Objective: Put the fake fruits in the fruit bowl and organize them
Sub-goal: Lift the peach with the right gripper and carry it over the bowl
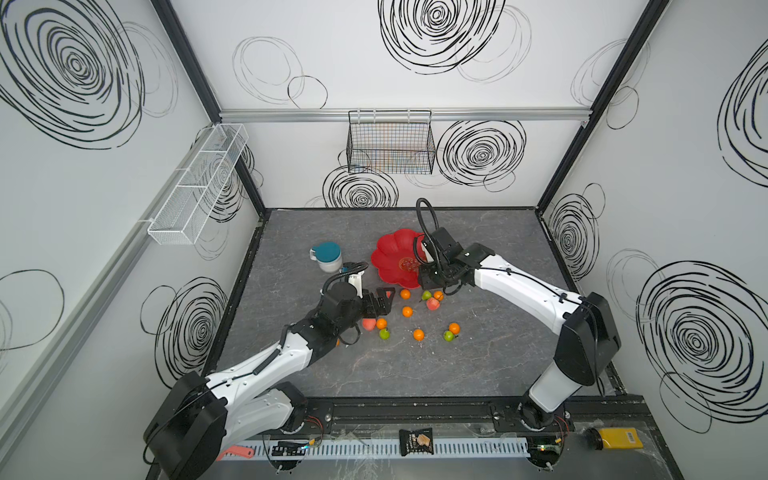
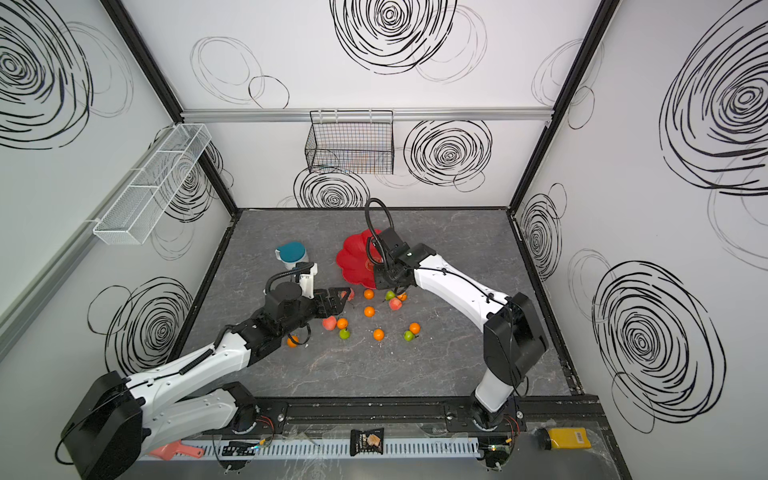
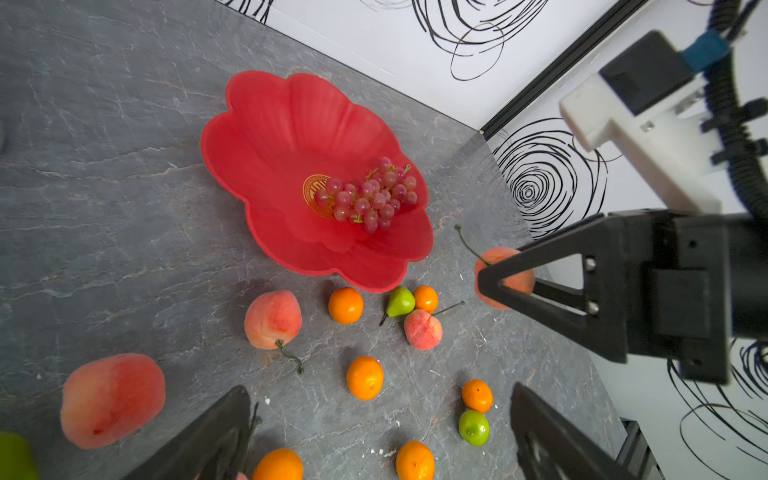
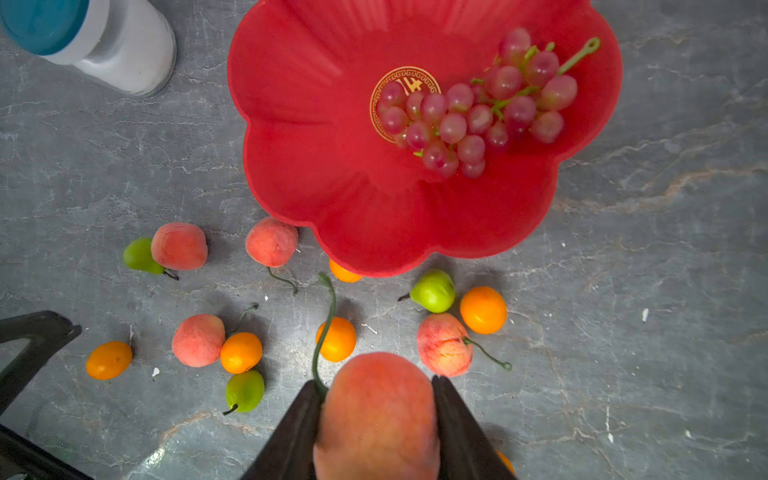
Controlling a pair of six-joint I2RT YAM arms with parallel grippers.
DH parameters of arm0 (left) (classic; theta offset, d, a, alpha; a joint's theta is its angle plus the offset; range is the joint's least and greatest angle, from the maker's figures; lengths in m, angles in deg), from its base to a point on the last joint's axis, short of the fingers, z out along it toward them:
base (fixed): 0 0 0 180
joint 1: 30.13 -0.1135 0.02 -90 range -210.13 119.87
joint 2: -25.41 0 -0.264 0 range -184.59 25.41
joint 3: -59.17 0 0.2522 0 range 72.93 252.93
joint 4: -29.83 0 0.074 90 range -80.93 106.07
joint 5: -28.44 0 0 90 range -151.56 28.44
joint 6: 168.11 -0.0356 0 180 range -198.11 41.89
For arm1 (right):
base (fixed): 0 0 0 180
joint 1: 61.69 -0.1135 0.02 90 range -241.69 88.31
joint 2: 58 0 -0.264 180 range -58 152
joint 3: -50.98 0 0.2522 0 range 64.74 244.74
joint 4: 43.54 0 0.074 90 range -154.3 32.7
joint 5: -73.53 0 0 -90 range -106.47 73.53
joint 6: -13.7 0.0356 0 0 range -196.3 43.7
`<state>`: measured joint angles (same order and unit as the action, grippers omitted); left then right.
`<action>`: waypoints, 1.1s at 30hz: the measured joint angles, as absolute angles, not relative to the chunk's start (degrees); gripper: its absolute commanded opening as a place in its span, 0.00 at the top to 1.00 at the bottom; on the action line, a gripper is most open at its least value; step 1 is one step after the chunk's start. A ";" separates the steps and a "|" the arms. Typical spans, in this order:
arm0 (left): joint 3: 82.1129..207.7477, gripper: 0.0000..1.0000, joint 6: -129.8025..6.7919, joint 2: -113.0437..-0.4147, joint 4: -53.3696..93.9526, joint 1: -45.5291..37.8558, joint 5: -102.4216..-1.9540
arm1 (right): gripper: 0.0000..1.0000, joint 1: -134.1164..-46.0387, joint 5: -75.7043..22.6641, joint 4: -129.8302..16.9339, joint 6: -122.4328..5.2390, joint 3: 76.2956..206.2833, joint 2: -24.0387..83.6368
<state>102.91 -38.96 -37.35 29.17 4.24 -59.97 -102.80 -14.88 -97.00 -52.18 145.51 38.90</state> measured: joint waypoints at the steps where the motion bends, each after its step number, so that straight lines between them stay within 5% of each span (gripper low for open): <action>1: 103.37 0.00 -38.98 -37.79 29.13 3.74 -59.82 | 0.59 -102.77 -14.90 -97.05 -52.31 146.60 40.06; 33: 106.38 0.00 -39.83 -47.01 29.24 -0.83 -56.41 | 0.58 -99.32 -15.39 -100.21 -56.44 164.42 65.87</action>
